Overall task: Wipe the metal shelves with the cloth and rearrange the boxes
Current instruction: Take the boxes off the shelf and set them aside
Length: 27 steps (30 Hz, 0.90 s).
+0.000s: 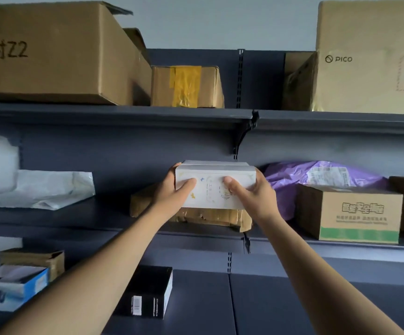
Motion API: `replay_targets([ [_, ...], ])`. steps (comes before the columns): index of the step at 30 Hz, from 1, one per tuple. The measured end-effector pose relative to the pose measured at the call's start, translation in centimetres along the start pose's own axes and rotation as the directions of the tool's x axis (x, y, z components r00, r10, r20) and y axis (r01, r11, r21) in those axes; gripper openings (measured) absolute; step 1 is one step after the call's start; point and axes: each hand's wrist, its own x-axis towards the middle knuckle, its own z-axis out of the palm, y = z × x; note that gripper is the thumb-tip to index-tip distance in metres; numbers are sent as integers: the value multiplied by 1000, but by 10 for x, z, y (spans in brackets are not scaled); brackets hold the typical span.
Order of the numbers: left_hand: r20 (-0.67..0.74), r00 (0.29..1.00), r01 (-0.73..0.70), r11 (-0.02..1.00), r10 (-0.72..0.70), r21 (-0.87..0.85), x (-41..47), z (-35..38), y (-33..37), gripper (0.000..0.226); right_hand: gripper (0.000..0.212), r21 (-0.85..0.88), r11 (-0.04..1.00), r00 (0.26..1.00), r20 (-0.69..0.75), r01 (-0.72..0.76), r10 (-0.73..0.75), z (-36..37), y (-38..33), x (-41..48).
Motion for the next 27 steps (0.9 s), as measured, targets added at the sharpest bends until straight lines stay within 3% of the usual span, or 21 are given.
replay_targets([
  [14,21,992,114,967,-122,230,76,29,-37,62,74,-73,987,977,149,-143,152,28,52,61],
  [27,87,992,69,967,-93,247,62,9,-42,75,82,-123,984,990,44,-127,133,25,29,38],
])
